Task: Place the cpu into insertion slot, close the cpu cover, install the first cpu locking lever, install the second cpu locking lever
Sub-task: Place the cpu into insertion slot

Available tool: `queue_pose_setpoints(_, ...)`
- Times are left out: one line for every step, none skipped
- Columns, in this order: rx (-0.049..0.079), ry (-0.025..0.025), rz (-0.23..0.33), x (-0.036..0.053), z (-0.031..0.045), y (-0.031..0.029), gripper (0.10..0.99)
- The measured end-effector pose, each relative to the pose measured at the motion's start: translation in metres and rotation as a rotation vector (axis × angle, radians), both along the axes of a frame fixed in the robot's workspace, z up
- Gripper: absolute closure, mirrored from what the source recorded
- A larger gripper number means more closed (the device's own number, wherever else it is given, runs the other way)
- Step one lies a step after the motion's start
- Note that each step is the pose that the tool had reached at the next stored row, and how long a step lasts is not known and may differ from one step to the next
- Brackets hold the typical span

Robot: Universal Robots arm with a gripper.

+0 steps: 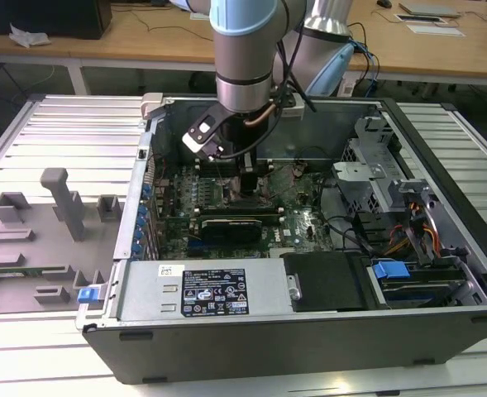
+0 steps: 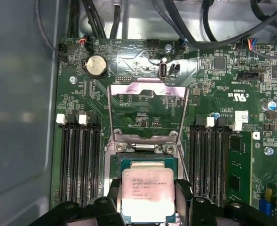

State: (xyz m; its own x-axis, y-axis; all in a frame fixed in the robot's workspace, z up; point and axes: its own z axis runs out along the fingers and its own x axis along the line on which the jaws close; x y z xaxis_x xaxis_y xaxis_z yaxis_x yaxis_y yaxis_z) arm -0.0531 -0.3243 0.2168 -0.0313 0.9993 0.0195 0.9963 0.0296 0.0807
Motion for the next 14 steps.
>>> queue_pose_setpoints(0.000, 0.0007, -0.002, -0.0001, -0.0009, 0.0000, 0.545)
queue_pose_setpoints(0.000, 0.0013, -0.004, -0.0001, -0.0016, 0.0000, 0.545)
queue_pose_setpoints(0.000, 0.0018, -0.006, -0.0001, -0.0024, 0.0000, 0.545)
queue_pose_setpoints(0.000, 0.0026, -0.008, -0.0002, -0.0033, 0.0000, 0.545)
queue_pose_setpoints(0.000, 0.0034, -0.010, -0.0002, -0.0042, 0.0000, 0.545)
queue_pose_setpoints(0.000, 0.0046, -0.014, -0.0001, -0.0054, 0.0000, 0.545)
queue_pose_setpoints(0.000, 0.0058, -0.017, -0.0002, -0.0065, 0.0000, 0.545)
queue_pose_setpoints(0.000, 0.0068, -0.020, -0.0001, -0.0076, 0.0000, 0.545)
queue_pose_setpoints(0.000, 0.0074, -0.021, -0.0001, -0.0081, 0.0000, 0.545)
queue_pose_setpoints(0.000, 0.0077, -0.022, -0.0002, -0.0081, -0.0001, 0.545)
queue_pose_setpoints(0.000, 0.0078, -0.022, -0.0002, -0.0081, -0.0001, 0.545)
queue_pose_setpoints(0.000, 0.0076, -0.022, -0.0001, -0.0083, 0.0000, 0.545)
queue_pose_setpoints(0.000, 0.0077, -0.022, -0.0001, -0.0083, 0.0000, 0.545)
queue_pose_setpoints(0.000, 0.0076, -0.025, -0.0001, -0.0085, 0.0000, 0.545)
